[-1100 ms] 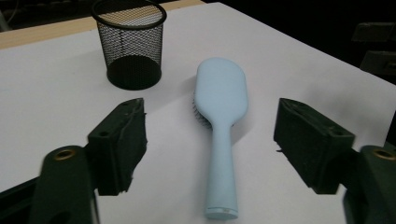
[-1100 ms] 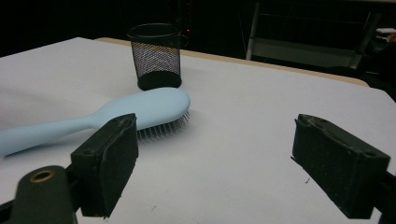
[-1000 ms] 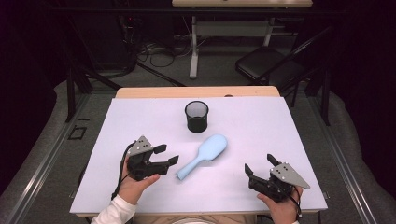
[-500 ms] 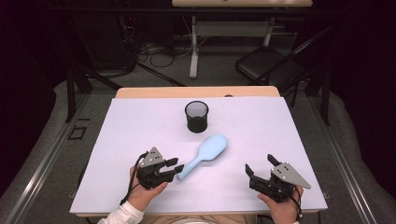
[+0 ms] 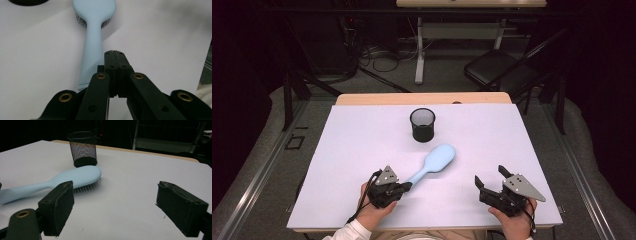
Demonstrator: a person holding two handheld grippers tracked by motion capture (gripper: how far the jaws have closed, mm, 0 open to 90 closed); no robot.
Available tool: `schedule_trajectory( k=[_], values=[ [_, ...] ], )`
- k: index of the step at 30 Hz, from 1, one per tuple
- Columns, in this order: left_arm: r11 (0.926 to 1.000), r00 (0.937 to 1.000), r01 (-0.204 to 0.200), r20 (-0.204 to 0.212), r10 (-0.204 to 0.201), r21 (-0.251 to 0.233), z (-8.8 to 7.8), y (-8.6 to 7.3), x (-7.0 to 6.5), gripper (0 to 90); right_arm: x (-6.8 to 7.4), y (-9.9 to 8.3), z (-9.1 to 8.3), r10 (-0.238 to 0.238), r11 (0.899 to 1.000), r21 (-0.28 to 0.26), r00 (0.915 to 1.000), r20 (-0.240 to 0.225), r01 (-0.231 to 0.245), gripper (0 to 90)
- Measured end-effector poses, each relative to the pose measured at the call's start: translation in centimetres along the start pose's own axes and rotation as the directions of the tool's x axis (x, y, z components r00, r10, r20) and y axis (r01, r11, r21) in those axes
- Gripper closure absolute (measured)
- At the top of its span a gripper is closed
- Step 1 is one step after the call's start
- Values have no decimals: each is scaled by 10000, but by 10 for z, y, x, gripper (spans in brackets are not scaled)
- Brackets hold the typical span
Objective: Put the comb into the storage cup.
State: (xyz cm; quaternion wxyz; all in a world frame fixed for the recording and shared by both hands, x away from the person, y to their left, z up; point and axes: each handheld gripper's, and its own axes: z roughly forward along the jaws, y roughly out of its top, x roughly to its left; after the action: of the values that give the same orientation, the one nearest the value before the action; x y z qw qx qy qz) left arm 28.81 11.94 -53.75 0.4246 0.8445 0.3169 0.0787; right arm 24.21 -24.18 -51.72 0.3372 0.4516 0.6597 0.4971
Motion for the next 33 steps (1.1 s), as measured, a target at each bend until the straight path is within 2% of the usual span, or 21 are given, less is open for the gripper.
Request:
schedule_trajectory(
  k=[14, 18, 23, 33],
  values=[
    [9959, 9998, 206, 3, -207, 886, 6, -7, -2, 900, -1, 0, -1, 73, 10000, -3, 10000, -5, -73, 143],
    [9957, 10000, 87, -45, -83, 924, 6, -8, -2, 900, -1, 0, -1, 64, 10000, -25, 10000, -14, -64, 143],
    [9939, 9999, 96, -72, -88, 1103, 10, -10, -3, 900, 0, 0, -1, 93, 10000, -18, 10000, -24, -94, 144],
    [9933, 9997, 66, -234, -39, 1155, 11, -10, -2, 900, -1, 0, -1, 96, 10000, 9, 9999, -43, -96, 144]
  ],
)
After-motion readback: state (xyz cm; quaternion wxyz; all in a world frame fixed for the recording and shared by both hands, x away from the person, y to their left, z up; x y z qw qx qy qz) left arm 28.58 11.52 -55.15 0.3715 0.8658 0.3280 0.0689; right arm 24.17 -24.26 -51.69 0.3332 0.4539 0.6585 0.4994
